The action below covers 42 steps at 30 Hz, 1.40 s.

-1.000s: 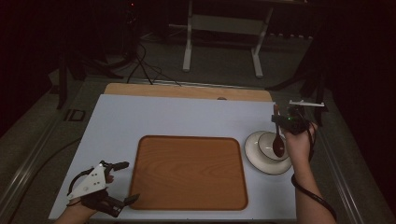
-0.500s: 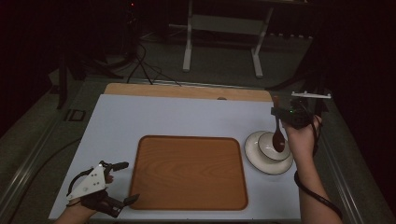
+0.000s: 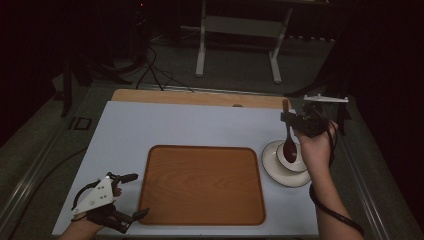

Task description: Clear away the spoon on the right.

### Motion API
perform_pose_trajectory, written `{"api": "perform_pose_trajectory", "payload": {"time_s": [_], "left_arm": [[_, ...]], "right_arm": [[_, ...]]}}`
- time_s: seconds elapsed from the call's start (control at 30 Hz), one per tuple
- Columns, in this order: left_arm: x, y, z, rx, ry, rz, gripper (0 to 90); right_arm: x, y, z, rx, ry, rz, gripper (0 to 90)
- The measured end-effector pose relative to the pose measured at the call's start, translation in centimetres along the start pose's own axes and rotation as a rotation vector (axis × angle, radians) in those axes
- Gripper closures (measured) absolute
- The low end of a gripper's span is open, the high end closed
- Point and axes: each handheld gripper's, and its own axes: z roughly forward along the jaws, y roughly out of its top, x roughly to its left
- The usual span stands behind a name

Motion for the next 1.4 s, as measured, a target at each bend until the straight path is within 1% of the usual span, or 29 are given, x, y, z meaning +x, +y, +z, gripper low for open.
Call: {"api": "perform_pose_trajectory", "payload": {"time_s": [0.17, 0.23, 0.27, 0.47, 0.6, 0.77, 0.8, 0.9, 0.93, 1.0, 1.1, 1.17, 1.27, 1.33, 1.4], "left_arm": [[0.0, 0.0, -0.1, -0.002, 0.002, -0.001, 2.1], [0.1, -0.1, -0.1, -0.001, 0.003, -0.003, 2.1], [0.1, -0.1, -0.1, -0.001, 0.002, -0.003, 2.1], [0.1, -0.1, 0.0, -0.001, 0.001, -0.003, 2.1], [0.1, -0.1, -0.1, -0.003, 0.000, -0.003, 2.1], [0.0, -0.1, 0.0, 0.001, 0.000, 0.001, 2.1], [0.0, -0.1, 0.0, 0.001, 0.000, 0.001, 2.1], [0.0, -0.1, 0.0, 0.000, 0.000, 0.001, 2.1], [0.0, -0.1, 0.0, 0.000, 0.000, 0.002, 2.1], [0.0, 0.0, 0.0, -0.001, 0.000, 0.001, 2.1], [0.0, 0.0, 0.0, -0.001, -0.001, 0.001, 2.1], [0.0, 0.0, 0.0, 0.000, -0.002, 0.002, 2.1], [0.0, 0.0, -0.1, -0.002, -0.001, 0.002, 2.1], [0.0, 0.0, -0.1, -0.003, -0.001, 0.001, 2.1], [0.0, 0.0, -0.1, -0.003, 0.000, 0.001, 2.1]], "right_arm": [[1.4, 0.1, -0.1, 0.002, 0.027, -0.012, 78.1], [1.6, 0.1, -0.1, 0.003, 0.025, -0.018, 78.0], [2.2, 0.2, -0.1, 0.004, 0.042, -0.023, 78.0], [3.8, -0.1, 0.1, 0.006, 0.073, -0.041, 78.0], [4.5, -0.4, 0.3, -0.007, 0.092, -0.032, 78.0], [5.5, -0.9, 0.7, -0.010, 0.107, -0.033, 78.1], [5.5, -0.9, 0.7, -0.010, 0.107, -0.033, 78.1], [6.0, -1.5, 1.3, -0.007, 0.126, -0.026, 78.0], [6.2, -1.8, 1.6, -0.004, 0.144, -0.019, 78.0], [6.3, -2.0, 1.8, -0.005, 0.153, -0.014, 78.0], [6.9, -3.0, 2.5, 0.000, 0.168, -0.003, 78.0], [7.0, -3.2, 2.6, 0.001, 0.170, -0.004, 78.0], [7.5, -4.3, 3.4, 0.020, 0.180, 0.005, 78.0], [7.6, -4.5, 3.6, 0.025, 0.182, 0.009, 78.0], [7.8, -5.3, 3.9, 0.033, 0.187, 0.030, 78.1]]}}
